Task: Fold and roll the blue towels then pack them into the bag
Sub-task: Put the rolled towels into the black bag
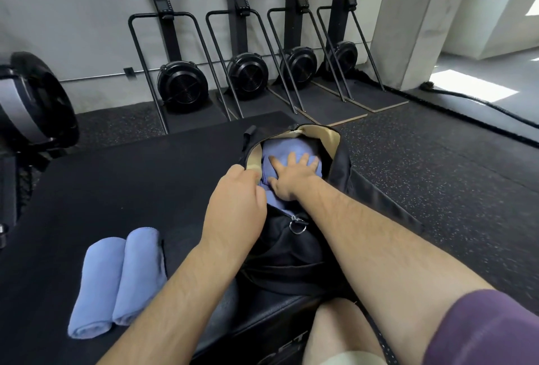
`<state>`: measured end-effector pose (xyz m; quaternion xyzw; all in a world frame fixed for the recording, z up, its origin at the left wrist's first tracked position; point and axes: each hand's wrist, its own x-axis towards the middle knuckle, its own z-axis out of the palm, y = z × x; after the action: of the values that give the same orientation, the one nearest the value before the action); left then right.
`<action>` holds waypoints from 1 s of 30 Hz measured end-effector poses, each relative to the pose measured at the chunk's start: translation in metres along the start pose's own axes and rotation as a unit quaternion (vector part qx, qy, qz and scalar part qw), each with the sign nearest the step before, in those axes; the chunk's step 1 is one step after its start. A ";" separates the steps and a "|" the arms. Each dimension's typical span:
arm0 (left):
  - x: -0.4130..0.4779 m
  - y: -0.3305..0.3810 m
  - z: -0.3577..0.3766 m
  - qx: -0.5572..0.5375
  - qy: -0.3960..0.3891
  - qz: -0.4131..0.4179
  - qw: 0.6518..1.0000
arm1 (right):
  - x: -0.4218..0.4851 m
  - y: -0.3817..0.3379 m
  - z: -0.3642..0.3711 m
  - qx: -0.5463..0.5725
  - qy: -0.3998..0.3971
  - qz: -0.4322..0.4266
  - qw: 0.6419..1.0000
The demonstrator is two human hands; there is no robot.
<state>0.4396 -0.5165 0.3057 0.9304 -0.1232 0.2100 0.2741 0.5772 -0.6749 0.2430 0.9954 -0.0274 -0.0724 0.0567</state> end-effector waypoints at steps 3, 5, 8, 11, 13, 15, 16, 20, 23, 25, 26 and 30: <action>0.000 0.003 0.000 -0.018 -0.020 -0.007 1.000 | -0.003 -0.002 -0.001 0.019 -0.037 0.006 0.999; 0.000 0.002 -0.002 -0.010 -0.030 -0.007 0.999 | -0.005 -0.001 -0.008 0.034 -0.056 0.005 0.998; -0.004 -0.002 -0.001 0.012 0.018 0.043 0.999 | -0.014 0.002 -0.026 0.058 -0.067 0.001 0.996; -0.004 -0.008 0.004 0.015 -0.015 0.028 0.999 | -0.038 0.004 -0.046 0.077 -0.037 -0.015 0.996; -0.004 -0.010 0.006 0.005 -0.022 0.026 0.999 | -0.062 0.004 -0.057 0.074 0.021 -0.046 0.996; -0.007 -0.009 0.004 -0.026 -0.020 0.025 0.999 | -0.093 0.002 -0.065 0.094 0.107 -0.076 0.987; -0.009 -0.008 0.000 -0.043 -0.015 0.025 0.999 | -0.109 -0.002 -0.068 0.114 0.147 -0.088 0.979; -0.025 -0.012 -0.021 -0.143 0.025 0.009 0.989 | -0.166 -0.031 -0.073 0.187 0.245 -0.136 0.941; -0.043 -0.031 -0.036 -0.170 0.067 0.005 0.983 | -0.187 -0.066 -0.069 0.204 0.284 -0.183 0.919; -0.055 -0.051 -0.045 -0.181 0.081 -0.017 0.980 | -0.190 -0.091 -0.063 0.199 0.295 -0.196 0.914; -0.061 -0.062 -0.050 -0.182 0.082 -0.032 0.979 | -0.190 -0.104 -0.061 0.204 0.284 -0.205 0.914; -0.082 -0.118 -0.068 -0.118 0.068 -0.108 0.985 | -0.182 -0.165 -0.043 0.253 0.185 -0.237 0.920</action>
<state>0.3857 -0.3718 0.2659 0.8829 -0.0264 0.2263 0.4105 0.4112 -0.4953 0.2921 0.9496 0.2028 0.1115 -0.2115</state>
